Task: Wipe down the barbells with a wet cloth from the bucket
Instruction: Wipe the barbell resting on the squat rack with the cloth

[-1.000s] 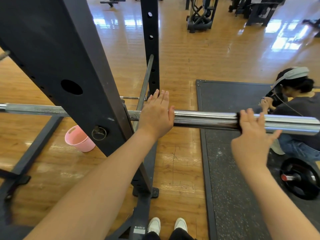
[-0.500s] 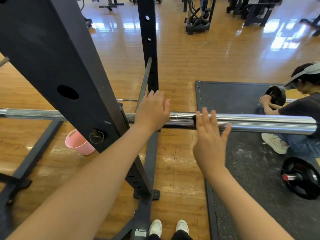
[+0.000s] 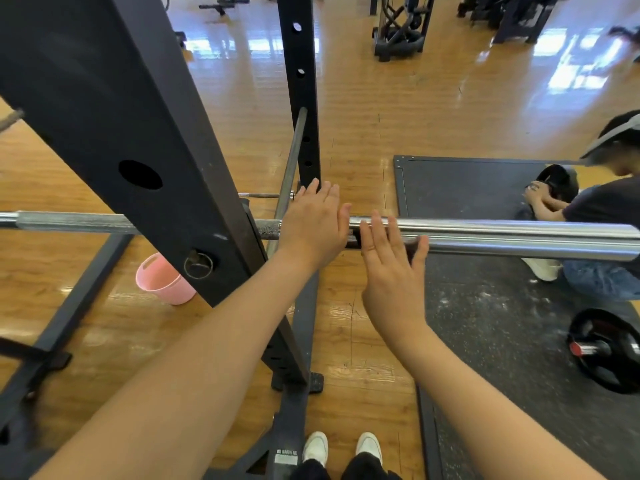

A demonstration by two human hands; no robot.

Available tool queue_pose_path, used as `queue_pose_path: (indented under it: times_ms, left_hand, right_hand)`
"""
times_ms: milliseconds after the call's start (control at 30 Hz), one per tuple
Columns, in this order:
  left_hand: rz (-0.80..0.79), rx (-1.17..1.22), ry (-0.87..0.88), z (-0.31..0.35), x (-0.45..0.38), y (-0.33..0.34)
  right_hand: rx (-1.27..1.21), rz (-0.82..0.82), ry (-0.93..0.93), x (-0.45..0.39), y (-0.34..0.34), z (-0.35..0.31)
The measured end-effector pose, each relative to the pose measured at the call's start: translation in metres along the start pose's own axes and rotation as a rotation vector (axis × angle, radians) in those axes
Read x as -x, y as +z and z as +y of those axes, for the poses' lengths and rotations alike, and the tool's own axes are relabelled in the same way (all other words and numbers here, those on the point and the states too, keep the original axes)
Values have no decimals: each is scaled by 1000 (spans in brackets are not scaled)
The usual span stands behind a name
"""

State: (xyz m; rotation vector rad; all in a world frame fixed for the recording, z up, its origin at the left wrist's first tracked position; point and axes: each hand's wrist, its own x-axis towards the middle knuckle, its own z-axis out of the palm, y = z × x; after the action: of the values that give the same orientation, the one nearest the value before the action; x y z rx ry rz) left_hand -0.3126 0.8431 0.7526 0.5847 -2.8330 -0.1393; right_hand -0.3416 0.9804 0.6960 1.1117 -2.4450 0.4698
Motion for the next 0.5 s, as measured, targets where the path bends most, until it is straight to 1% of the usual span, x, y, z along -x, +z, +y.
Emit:
queue_pose_path:
  times_ms: [100, 167, 233, 333, 400, 433, 500]
  left_hand:
    - [3, 33, -6, 0, -1, -1]
    - [11, 63, -7, -1, 0, 0]
    - [19, 74, -13, 0, 0, 0]
    - [19, 75, -18, 1, 1, -1]
    - [0, 68, -22, 0, 2, -1]
    - [-8, 67, -23, 0, 2, -1]
    - [-15, 75, -28, 0, 2, 0]
  right_hand:
    - [15, 38, 186, 2, -10, 24]
    - [17, 66, 277, -2, -11, 22]
    - [20, 62, 249, -6, -10, 8]
    - [27, 10, 52, -3, -5, -6]
    - [50, -18, -31, 3, -7, 2]
    - [62, -23, -31, 5, -10, 11]
    - [68, -34, 55, 7, -17, 26]
